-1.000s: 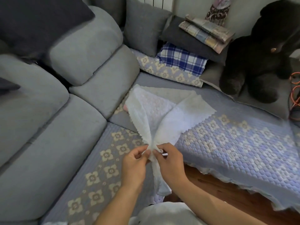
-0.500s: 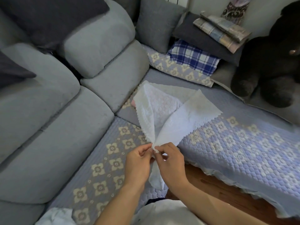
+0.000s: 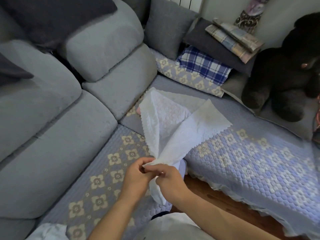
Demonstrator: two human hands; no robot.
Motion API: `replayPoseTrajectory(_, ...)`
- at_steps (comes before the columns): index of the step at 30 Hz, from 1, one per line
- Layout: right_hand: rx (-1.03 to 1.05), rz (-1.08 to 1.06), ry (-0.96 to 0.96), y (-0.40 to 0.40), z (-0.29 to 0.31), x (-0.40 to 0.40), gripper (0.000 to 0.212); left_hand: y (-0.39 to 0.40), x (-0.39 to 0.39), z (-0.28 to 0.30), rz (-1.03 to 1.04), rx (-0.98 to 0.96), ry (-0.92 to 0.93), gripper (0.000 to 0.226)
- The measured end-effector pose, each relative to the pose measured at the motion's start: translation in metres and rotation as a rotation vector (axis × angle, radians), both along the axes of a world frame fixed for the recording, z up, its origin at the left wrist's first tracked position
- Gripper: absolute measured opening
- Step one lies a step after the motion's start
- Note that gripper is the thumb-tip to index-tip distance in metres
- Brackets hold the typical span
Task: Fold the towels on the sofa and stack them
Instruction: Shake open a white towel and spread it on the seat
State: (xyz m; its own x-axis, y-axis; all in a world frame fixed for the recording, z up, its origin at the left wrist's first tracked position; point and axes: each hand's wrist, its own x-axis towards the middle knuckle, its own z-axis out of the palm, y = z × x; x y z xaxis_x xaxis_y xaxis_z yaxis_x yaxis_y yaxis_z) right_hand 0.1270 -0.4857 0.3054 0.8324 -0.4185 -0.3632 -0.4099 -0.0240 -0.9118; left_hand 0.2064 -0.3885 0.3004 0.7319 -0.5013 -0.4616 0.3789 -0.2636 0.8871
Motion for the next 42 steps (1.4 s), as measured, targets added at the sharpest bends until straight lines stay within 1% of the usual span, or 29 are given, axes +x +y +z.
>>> replayPoseTrajectory(3,0.294,0.001,0.006,-0.022,0.005,0.002,0.044,0.001,0.006,-0.007,-0.057,0.015,-0.031,0.03)
replayPoseTrajectory(6,0.474,0.041,0.04,-0.048,0.004,0.001,0.037,-0.005,0.006,-0.007,-0.087,0.004,-0.016,0.03)
replayPoseTrajectory(10,0.473,0.092,0.11,-0.069,-0.005,0.015,0.031,-0.013,0.004,-0.011,-0.107,0.024,-0.027,0.038)
replayPoseTrajectory(12,0.477,0.122,0.116,-0.075,-0.011,0.025,0.03,-0.016,0.001,-0.012,-0.083,0.082,-0.058,0.042)
replayPoseTrajectory(14,0.491,0.2,0.125,-0.084,-0.02,0.036,0.027,-0.023,-0.001,-0.014,-0.035,0.156,-0.106,0.044)
replayPoseTrajectory(16,0.56,0.307,0.149,-0.098,-0.031,0.046,0.026,-0.031,0.001,-0.016,-0.006,0.208,-0.145,0.045)
replayPoseTrajectory(18,0.688,0.427,0.174,-0.124,-0.046,0.057,0.026,-0.047,0.003,-0.021,0.018,0.268,-0.182,0.038)
replayPoseTrajectory(20,0.752,0.537,0.216,-0.153,-0.059,0.067,0.02,-0.07,0.001,-0.025,0.029,0.351,-0.189,0.034)
replayPoseTrajectory(21,0.762,0.566,0.225,-0.163,-0.062,0.07,0.017,-0.081,-0.002,-0.025,0.056,0.37,-0.186,0.034)
replayPoseTrajectory(23,0.779,0.623,0.24,-0.183,-0.067,0.08,0.015,-0.108,-0.006,-0.024,0.185,0.402,-0.156,0.032)
replayPoseTrajectory(25,0.77,0.695,0.242,-0.198,-0.066,0.092,0.016,-0.131,-0.005,-0.017,0.354,0.433,-0.109,0.02)
replayPoseTrajectory(27,0.77,0.724,0.227,-0.21,-0.061,0.097,0.015,-0.146,-0.002,-0.011,0.524,0.451,-0.053,0.01)
replayPoseTrajectory(28,0.753,0.704,0.216,-0.217,-0.059,0.097,0.014,-0.152,0.001,-0.006,0.602,0.456,-0.027,0.008)
replayPoseTrajectory(29,0.679,0.679,0.194,-0.223,-0.056,0.096,0.012,-0.158,0.006,0.004,0.672,0.45,-0.018,0.009)
replayPoseTrajectory(31,0.398,0.629,0.152,-0.232,-0.054,0.087,0.012,-0.17,0.023,0.029,0.732,0.397,-0.053,0.016)
replayPoseTrajectory(32,0.272,0.601,0.128,-0.235,-0.052,0.082,0.017,-0.177,0.033,0.046,0.739,0.354,-0.08,0.02)
replayPoseTrajectory(33,0.19,0.563,0.101,-0.236,-0.05,0.077,0.023,-0.183,0.043,0.062,0.739,0.303,-0.086,0.023)
replayPoseTrajectory(35,0.078,0.531,0.066,-0.24,-0.046,0.066,0.042,-0.198,0.056,0.089,0.696,0.209,-0.069,0.033)
replayPoseTrajectory(37,-0.003,0.564,0.037,-0.245,-0.04,0.055,0.066,-0.214,0.06,0.111,0.605,0.135,-0.037,0.041)
replayPoseTrajectory(39,-0.073,0.552,-0.01,-0.251,-0.03,0.045,0.087,-0.23,0.061,0.131,0.493,0.05,0.007,0.038)
replayPoseTrajectory(40,-0.097,0.518,-0.034,-0.253,-0.025,0.042,0.093,-0.239,0.062,0.14,0.438,0.013,0.018,0.035)
replayPoseTrajectory(42,-0.136,0.397,-0.07,-0.255,-0.013,0.036,0.095,-0.255,0.064,0.154,0.347,-0.064,0.032,0.031)
